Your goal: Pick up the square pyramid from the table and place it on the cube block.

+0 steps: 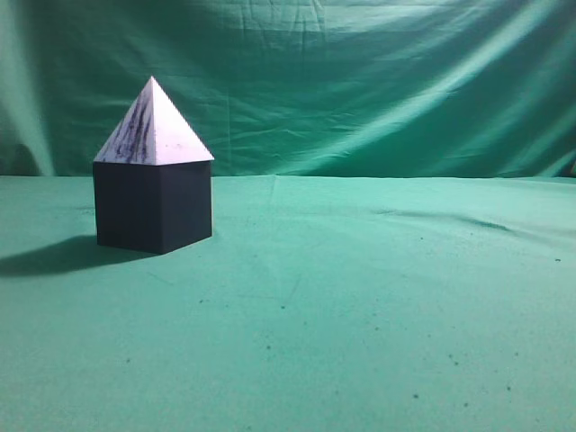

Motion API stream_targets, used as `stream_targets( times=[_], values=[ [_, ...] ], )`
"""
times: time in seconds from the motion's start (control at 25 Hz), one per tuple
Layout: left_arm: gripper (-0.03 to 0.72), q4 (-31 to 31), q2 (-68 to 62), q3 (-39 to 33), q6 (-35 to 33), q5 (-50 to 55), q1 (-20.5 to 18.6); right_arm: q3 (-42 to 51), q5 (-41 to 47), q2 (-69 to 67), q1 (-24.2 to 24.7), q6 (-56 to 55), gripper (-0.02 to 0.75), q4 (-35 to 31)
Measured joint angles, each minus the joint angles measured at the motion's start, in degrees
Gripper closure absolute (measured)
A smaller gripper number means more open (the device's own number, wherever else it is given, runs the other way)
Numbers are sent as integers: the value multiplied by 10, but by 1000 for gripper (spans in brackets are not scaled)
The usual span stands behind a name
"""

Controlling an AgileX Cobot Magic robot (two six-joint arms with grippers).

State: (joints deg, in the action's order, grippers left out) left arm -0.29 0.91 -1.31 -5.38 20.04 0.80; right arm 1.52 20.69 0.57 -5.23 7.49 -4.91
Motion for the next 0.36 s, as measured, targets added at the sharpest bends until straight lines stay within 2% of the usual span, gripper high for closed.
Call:
stream_targets(
  times=[0.36],
  values=[
    [688, 0, 0, 0, 0, 0, 0, 0, 1, 0, 0, 0, 738, 0]
  ],
)
